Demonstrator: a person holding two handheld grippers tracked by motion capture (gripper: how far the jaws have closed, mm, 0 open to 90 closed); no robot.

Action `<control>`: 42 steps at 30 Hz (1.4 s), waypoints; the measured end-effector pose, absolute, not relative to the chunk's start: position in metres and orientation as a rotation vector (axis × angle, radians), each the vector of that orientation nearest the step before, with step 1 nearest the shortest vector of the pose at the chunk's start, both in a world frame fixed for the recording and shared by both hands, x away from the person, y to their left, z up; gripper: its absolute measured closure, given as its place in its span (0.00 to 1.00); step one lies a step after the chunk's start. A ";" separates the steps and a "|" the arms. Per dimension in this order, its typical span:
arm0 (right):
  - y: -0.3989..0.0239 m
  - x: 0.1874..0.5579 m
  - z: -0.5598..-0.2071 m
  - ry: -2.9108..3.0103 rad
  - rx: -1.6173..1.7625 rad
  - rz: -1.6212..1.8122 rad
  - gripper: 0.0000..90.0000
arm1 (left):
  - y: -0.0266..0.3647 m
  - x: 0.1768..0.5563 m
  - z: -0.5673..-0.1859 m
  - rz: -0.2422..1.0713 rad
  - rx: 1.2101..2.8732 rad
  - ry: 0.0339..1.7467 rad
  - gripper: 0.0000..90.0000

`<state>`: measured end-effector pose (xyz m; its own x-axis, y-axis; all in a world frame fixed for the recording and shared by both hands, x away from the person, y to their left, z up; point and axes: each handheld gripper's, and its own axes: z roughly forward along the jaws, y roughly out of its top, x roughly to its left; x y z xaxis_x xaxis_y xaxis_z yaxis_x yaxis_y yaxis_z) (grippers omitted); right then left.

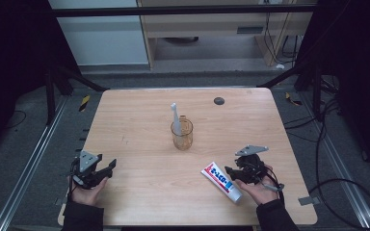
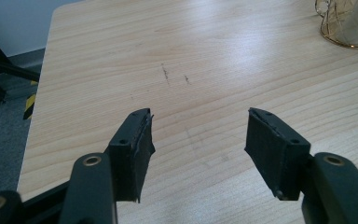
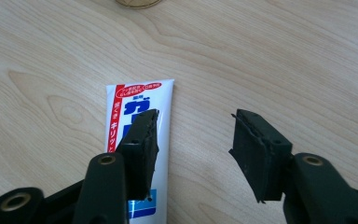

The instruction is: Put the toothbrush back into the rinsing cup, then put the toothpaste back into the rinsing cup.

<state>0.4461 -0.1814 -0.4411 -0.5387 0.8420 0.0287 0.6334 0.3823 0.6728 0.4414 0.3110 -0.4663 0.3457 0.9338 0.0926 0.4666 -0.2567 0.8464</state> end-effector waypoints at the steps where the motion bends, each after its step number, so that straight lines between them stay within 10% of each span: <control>1: -0.181 0.446 -0.442 2.333 1.286 0.920 0.53 | 0.311 0.441 -0.466 0.798 1.867 1.227 0.45; 42: -0.146 0.444 -0.459 2.613 1.293 0.698 0.45 | 0.309 0.445 -0.468 0.776 1.930 1.266 0.47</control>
<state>0.4444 -0.1457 -0.4591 -0.6195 0.7813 0.0752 0.7147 0.5219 0.4655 0.4453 0.3087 -0.4684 0.3453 0.9324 0.1071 0.5187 -0.2847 0.8062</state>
